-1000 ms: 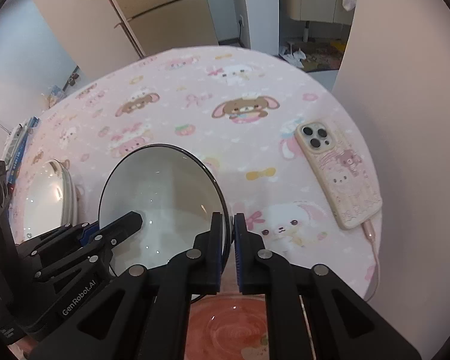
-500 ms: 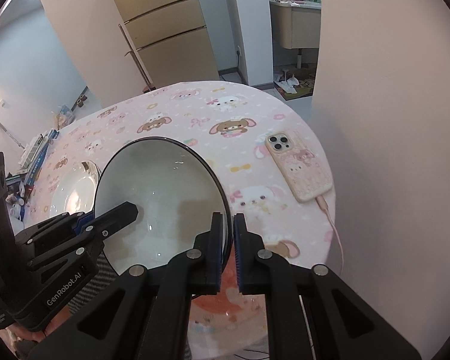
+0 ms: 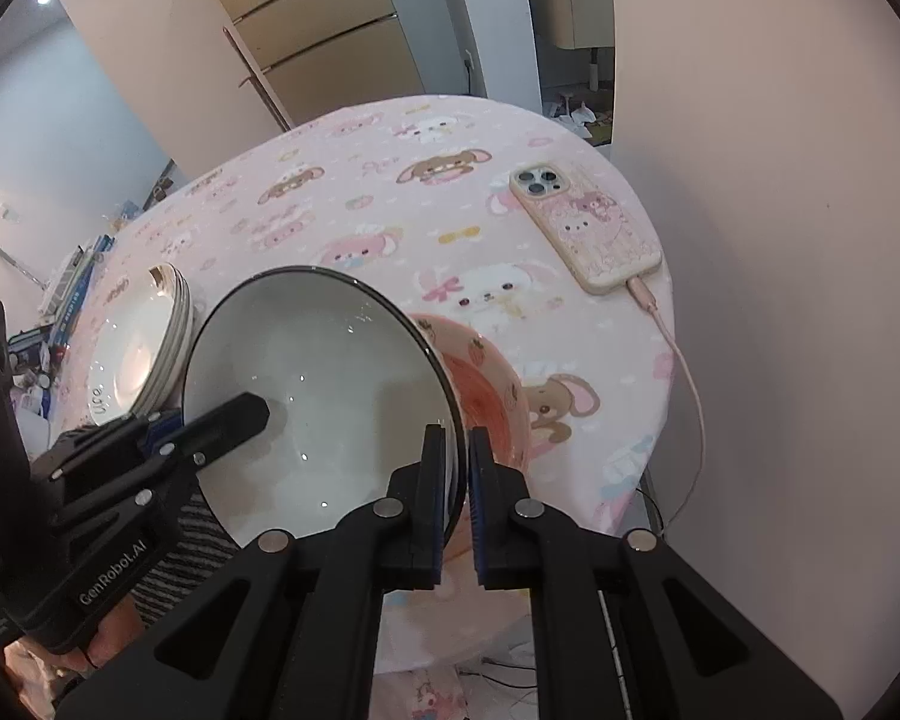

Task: Organize plates and bowls
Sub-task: 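Lift the white bowl and carry it over the nested pink bowls, then lower the white bowl into the pink bowls and open both grippers, then grip the rim of the nested bowl stack with both grippers and lift it, then carry the bowl stack over the white plate stack and lower it onto it, then open both grippers and lift them away from the bowls on the plates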

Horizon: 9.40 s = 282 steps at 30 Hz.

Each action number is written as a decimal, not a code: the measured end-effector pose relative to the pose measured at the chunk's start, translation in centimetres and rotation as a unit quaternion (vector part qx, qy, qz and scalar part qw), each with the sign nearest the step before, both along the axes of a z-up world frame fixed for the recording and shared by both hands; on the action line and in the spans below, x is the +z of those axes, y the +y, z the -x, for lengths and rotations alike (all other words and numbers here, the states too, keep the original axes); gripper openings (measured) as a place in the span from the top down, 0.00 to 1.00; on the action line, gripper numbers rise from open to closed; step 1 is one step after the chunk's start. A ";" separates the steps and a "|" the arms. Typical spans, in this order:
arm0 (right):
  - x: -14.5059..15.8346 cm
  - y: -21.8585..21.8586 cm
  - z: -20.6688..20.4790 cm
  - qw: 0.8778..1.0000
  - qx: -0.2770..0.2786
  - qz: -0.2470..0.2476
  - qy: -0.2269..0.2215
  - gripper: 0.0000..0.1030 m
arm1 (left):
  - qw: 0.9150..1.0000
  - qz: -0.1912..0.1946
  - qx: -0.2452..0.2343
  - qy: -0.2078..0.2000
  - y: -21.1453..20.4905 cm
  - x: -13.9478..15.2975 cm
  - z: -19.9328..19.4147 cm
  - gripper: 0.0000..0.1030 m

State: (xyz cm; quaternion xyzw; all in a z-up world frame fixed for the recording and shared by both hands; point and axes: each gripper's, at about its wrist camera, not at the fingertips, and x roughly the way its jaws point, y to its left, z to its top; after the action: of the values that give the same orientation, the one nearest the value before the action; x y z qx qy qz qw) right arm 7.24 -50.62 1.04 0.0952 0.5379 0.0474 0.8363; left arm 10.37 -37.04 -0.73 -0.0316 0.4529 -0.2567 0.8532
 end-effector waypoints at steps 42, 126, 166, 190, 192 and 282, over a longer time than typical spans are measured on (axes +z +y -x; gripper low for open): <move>-1.5 0.9 -0.4 0.997 0.002 0.082 -0.016 0.89 | 0.998 -0.042 0.003 -0.054 -1.4 -0.5 0.3 0.87; -9.3 -4.7 -2.7 0.969 -0.086 -0.220 0.067 0.56 | 0.980 0.120 -0.013 0.156 -0.1 -7.6 -4.9 0.65; -4.2 1.4 -6.6 0.955 -0.083 -0.284 0.032 0.60 | 0.972 0.150 0.095 0.153 8.7 -1.9 -6.4 0.57; -3.6 29.6 -14.7 0.953 0.078 -0.282 0.085 0.60 | 0.942 0.133 0.277 0.132 33.6 -0.1 -8.1 0.53; -4.4 30.3 -15.0 0.953 0.076 -0.280 0.093 0.60 | 0.941 0.135 0.279 0.138 34.3 -0.9 -8.4 0.53; 3.7 29.0 7.8 0.847 0.022 0.016 -0.531 0.00 | 0.856 0.033 0.280 -0.432 37.9 3.3 14.7 0.00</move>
State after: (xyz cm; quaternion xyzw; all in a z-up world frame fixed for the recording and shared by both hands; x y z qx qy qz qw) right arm -0.54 -21.66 4.73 0.0298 0.0147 0.1004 0.9944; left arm -4.37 0.86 2.57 -0.0710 0.0020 -0.0090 0.9974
